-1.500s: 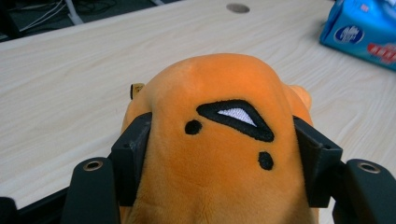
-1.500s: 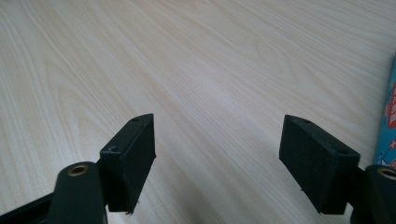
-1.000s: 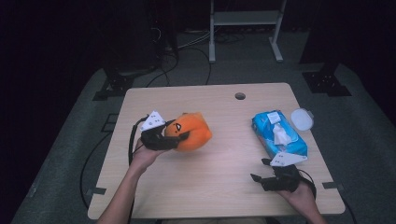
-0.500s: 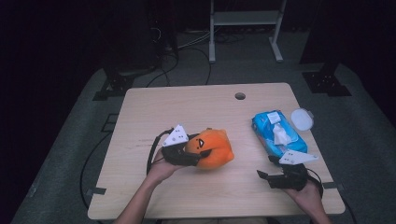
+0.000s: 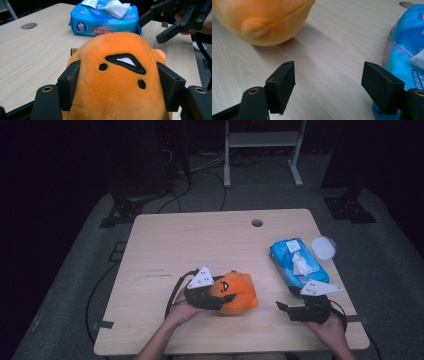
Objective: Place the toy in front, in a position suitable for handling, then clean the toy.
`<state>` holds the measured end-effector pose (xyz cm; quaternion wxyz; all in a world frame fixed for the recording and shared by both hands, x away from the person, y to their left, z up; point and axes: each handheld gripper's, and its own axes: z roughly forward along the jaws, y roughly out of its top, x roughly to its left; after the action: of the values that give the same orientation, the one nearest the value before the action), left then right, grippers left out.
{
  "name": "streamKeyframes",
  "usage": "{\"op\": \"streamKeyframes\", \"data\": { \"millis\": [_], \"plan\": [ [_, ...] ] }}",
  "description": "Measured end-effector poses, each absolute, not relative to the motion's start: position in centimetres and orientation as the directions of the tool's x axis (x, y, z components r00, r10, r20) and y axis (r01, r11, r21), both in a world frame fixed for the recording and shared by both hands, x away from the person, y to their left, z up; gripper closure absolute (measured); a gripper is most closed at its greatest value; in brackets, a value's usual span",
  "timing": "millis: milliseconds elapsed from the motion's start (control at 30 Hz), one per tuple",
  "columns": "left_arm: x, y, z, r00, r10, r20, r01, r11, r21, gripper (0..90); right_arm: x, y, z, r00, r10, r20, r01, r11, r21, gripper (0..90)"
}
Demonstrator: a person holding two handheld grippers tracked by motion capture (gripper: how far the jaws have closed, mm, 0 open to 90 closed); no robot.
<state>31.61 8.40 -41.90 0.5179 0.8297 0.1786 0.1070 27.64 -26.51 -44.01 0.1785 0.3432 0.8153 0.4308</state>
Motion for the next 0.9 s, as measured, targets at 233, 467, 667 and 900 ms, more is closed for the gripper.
{"op": "streamKeyframes", "data": {
  "millis": [233, 467, 667, 900],
  "plan": [
    [31.3, 7.6, -43.2, 0.922, 0.386, -0.017, 0.192, -0.42, 0.887, 30.0, 27.6, -26.6, -43.8, -0.7, 0.714, 0.0, 0.397, 0.389, 0.831, 25.8],
    [31.1, 7.9, -43.9, 0.926, 0.377, -0.028, 0.2, -0.426, 0.882, 20.8, 27.7, -26.6, -43.3, -0.695, 0.719, -0.013, 0.376, 0.379, 0.845, 26.0],
    [30.8, 8.2, -44.4, 0.925, 0.379, -0.026, 0.199, -0.425, 0.883, 16.7, 27.9, -26.4, -42.9, -0.694, 0.719, -0.031, 0.362, 0.386, 0.849, 26.0],
    [30.7, 8.3, -44.4, 0.929, 0.369, -0.019, 0.192, -0.438, 0.878, 14.5, 28.2, -26.7, -41.2, -0.676, 0.732, -0.083, 0.305, 0.381, 0.873, 27.2]
  ]
}}
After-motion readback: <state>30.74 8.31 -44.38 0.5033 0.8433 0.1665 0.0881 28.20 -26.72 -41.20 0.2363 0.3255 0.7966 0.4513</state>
